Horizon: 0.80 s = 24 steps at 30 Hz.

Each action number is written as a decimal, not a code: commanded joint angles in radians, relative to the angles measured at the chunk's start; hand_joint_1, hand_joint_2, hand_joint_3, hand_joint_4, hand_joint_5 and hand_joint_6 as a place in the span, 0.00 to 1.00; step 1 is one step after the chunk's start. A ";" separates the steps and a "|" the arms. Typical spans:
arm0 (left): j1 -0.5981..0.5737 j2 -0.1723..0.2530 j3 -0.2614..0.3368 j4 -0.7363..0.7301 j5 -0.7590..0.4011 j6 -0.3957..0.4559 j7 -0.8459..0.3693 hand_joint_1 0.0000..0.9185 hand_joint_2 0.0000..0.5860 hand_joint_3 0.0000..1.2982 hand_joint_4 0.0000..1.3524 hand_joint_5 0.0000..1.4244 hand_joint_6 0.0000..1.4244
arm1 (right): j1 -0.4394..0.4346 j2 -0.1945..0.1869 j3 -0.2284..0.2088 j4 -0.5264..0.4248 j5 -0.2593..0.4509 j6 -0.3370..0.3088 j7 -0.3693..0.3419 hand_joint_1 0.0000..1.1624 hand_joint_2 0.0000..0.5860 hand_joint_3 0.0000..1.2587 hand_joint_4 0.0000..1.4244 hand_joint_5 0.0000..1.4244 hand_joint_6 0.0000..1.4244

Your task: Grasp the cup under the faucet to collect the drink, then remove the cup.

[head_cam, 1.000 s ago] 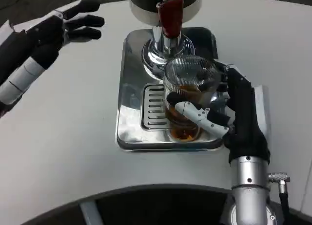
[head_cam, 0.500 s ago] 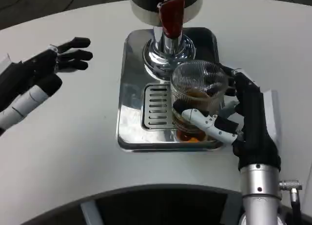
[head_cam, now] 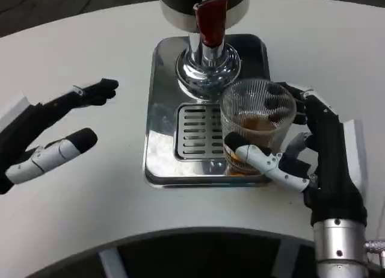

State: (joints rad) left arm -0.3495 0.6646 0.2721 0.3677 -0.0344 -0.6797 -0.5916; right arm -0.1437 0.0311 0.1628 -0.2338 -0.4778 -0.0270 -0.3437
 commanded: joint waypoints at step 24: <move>0.206 0.132 -0.034 -0.354 0.166 0.121 0.065 0.00 0.18 0.00 0.00 0.00 0.00 | 0.103 -0.006 0.053 -0.231 0.002 -0.006 0.153 0.76 0.25 0.71 0.71 0.86 0.89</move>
State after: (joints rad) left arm -0.1882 0.7734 0.2279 0.0505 0.1216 -0.5825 -0.5287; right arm -0.0461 0.0253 0.2055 -0.4226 -0.4841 -0.0199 -0.2046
